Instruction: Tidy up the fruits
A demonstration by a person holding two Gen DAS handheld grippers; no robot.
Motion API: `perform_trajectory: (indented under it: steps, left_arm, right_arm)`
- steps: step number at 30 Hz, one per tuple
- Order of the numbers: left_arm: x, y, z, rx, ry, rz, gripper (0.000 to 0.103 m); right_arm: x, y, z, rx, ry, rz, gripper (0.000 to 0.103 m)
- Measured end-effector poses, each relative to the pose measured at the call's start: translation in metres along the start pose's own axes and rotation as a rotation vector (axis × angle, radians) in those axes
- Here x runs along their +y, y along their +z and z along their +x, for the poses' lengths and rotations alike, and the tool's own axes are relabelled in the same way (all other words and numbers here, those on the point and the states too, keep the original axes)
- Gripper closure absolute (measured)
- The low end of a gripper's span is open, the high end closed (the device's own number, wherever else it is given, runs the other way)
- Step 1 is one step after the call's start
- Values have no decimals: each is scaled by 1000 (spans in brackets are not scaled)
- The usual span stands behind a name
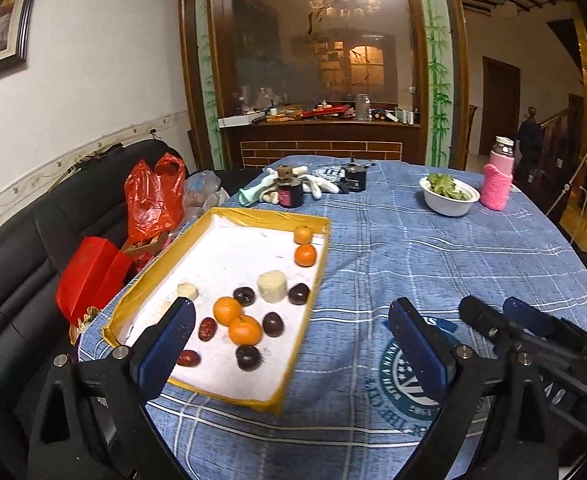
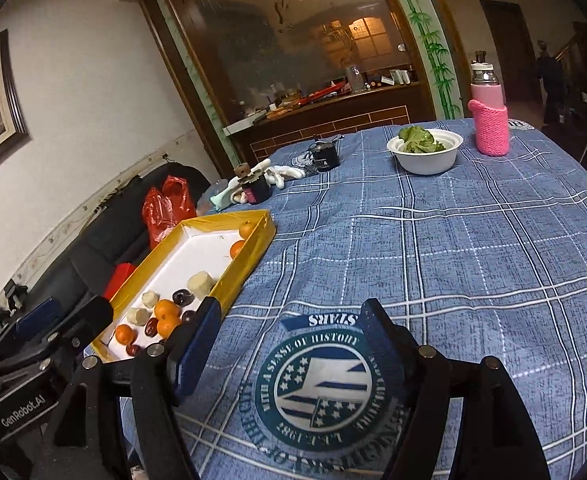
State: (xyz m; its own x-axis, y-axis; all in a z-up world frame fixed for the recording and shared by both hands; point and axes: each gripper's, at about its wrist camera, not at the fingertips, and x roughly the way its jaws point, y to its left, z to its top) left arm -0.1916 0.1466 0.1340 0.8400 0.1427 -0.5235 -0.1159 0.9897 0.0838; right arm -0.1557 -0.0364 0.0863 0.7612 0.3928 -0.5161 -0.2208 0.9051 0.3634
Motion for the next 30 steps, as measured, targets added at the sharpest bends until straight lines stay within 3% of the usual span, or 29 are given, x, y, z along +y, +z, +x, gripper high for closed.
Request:
perform_trajectory:
  steps: [10,30]
  left_arm:
    - [-17,-2,-11,-6,-21,29,6]
    - [-2,-9,-2,21,-41,-27,6]
  right_arm:
    - [-11,-12,-17,-10,-16,4,22]
    - [1,-18,-10,7,-54,-26,19]
